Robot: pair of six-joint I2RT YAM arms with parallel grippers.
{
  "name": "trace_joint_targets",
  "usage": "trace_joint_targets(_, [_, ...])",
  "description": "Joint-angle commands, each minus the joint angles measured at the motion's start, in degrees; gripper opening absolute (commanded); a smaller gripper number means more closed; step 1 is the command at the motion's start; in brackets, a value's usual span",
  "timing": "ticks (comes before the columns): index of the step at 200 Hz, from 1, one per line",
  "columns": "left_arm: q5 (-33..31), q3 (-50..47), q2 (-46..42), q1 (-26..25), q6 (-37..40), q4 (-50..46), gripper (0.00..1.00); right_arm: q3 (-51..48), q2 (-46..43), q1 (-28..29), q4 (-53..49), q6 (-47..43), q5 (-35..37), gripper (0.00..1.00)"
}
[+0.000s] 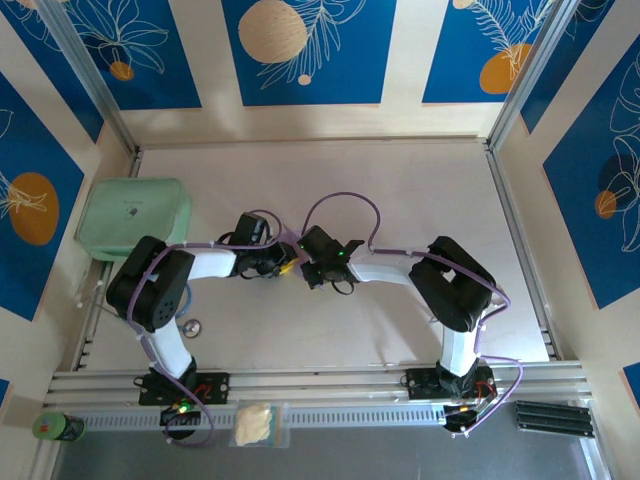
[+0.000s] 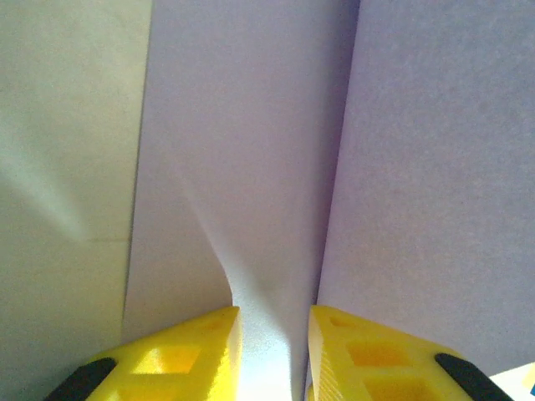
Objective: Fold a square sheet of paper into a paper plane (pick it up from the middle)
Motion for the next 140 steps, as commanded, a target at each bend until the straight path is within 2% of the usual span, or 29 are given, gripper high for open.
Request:
trace_joint_targets(1, [0.2, -0.7, 0.9, -0.8, 0.4, -3.9, 0.29, 1.3, 0.5, -0.1, 0.2, -0.6, -2.0, 0.09])
trace_joint_targets(37, [-1.0, -0.6, -1.2, -0.7, 1.2, -5.8, 0.29, 0.3, -0.1, -1.6, 1.7, -1.1, -7.1, 0.06])
trace_joint_targets(94, [-2.7, -0.8, -5.7, -0.7, 2.7, -8.1, 0.29, -1.5, -0.3, -5.7, 4.0, -1.4, -19.9, 0.05])
trace_joint_targets(140, [-1.2, -3.4, -6.8, -0.9, 1.9, -2.5, 0.29, -1.2, 2.2, -9.5, 4.4, -1.6, -31.2, 0.05])
